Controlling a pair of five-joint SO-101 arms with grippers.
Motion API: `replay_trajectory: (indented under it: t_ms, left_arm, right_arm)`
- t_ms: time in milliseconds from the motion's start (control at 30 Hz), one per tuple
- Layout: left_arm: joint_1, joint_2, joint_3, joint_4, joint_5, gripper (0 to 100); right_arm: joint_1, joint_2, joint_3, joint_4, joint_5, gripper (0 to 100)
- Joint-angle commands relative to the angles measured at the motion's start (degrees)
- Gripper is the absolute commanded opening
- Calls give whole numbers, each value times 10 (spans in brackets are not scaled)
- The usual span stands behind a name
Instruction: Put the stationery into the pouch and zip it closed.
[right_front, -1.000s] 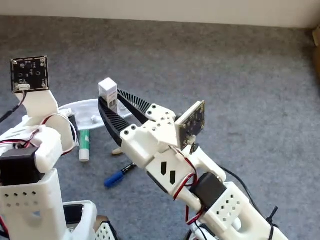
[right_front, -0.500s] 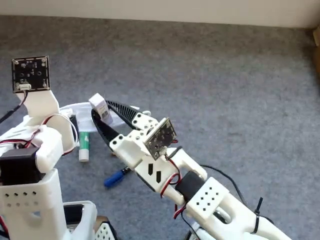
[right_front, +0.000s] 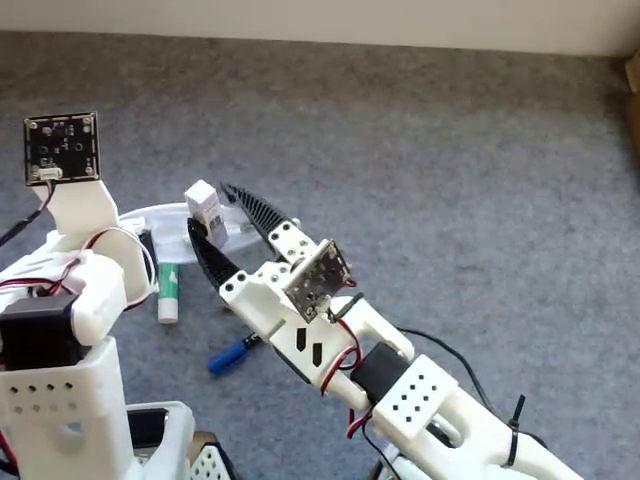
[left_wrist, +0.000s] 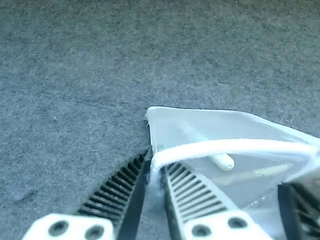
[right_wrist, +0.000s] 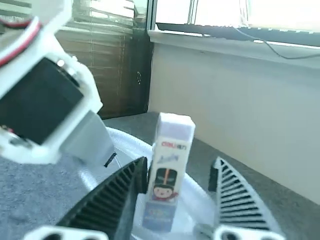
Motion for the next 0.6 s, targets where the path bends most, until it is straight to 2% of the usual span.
replay_trajectory:
  t_ms: [0,167,367,567]
  left_arm:
    - [8,0,-15,-4,4,7]
    - [6,0,-14,-4,4,7]
    - [6,0,-15,-4,4,7]
    - [7,0,-18,-4,4,7]
  right_arm:
    - [-4,-5,-10,40,4,231]
    - [-4,-53,-9,74,4,231]
    - [-5,-146,-10,164,3,231]
    - [-8,-157,-7,175,3,206]
